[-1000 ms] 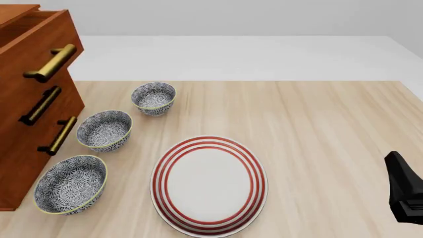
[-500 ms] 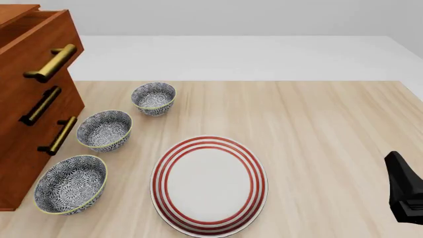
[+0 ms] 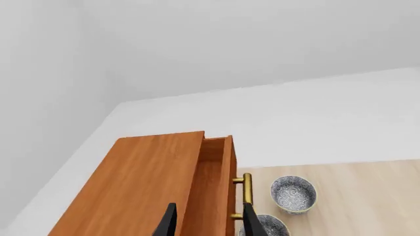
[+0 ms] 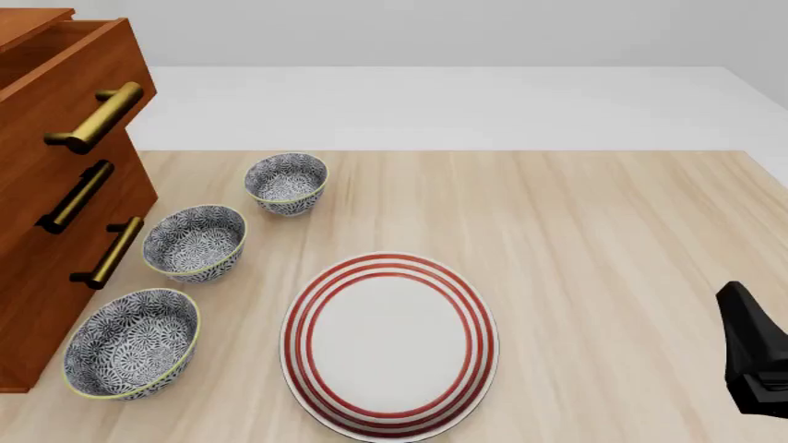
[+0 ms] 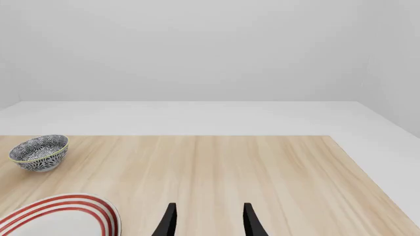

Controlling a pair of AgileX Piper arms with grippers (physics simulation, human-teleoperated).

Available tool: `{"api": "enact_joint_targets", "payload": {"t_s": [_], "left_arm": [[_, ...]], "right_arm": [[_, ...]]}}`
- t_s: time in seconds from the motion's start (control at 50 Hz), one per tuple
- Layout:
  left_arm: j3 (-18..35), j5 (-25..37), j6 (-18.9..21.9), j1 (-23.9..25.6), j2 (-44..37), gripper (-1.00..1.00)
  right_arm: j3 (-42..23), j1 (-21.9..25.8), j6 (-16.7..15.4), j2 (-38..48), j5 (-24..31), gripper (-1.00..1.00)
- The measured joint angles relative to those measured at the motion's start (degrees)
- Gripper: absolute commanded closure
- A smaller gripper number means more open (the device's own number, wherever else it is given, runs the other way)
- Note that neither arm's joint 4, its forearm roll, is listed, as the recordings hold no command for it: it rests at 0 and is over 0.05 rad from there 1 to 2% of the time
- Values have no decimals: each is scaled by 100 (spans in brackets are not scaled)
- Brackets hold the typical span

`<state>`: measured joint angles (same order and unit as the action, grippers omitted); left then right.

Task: Open the top drawer of the cabinet.

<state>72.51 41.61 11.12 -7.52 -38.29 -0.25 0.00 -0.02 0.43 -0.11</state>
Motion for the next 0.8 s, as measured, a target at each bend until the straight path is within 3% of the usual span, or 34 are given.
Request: {"api": "enact_joint_targets", "payload": {"t_s": [0.24,0.8], "left_arm": [[414,619,-558,58,-327,-100],[154,1113,-1159,67,-762,-100]], "right_arm": [[0,0,0,0,0,-100],[0,0,0,0,0,-100]]}}
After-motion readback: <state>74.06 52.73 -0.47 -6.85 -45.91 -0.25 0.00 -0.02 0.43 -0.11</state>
